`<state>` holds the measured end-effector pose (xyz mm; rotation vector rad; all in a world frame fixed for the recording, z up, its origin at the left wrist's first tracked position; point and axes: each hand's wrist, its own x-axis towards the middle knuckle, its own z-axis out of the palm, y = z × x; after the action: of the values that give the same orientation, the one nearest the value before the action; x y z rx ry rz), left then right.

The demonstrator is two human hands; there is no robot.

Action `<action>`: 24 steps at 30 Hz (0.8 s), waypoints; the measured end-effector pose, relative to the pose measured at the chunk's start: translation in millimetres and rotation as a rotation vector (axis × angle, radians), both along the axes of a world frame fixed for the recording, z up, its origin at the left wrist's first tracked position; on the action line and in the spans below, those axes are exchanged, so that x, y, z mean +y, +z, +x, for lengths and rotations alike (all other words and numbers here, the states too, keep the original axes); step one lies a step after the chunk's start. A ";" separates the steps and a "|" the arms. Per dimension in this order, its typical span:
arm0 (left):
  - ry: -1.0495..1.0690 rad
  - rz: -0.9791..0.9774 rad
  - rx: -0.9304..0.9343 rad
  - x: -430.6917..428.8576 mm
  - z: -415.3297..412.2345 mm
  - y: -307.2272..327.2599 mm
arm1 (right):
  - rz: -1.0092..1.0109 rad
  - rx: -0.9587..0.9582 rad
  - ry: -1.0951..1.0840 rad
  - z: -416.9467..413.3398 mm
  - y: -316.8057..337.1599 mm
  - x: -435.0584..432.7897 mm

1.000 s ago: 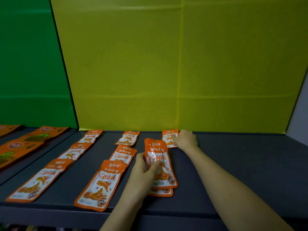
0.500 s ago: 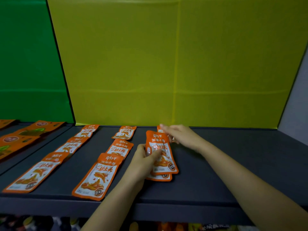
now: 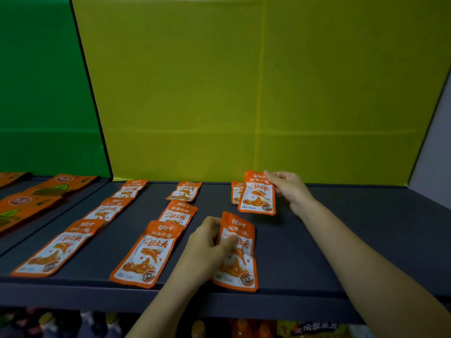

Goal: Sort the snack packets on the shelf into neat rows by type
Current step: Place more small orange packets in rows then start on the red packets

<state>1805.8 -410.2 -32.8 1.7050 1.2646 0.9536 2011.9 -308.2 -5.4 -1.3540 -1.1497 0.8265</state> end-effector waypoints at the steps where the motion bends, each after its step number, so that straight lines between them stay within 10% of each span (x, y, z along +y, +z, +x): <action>1: -0.014 0.023 0.034 -2.2 -1.8 -1.3 | 0.007 0.011 -0.016 -2.0 -2.4 2.7; 24: 0.216 0.491 0.773 -11.0 21.4 -12.8 | -0.072 -0.884 -0.171 -17.1 -33.2 16.5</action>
<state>1827.2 -421.2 -45.6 2.5054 1.8378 0.7820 1994.8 -291.7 -38.5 -1.9241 -1.6349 0.1086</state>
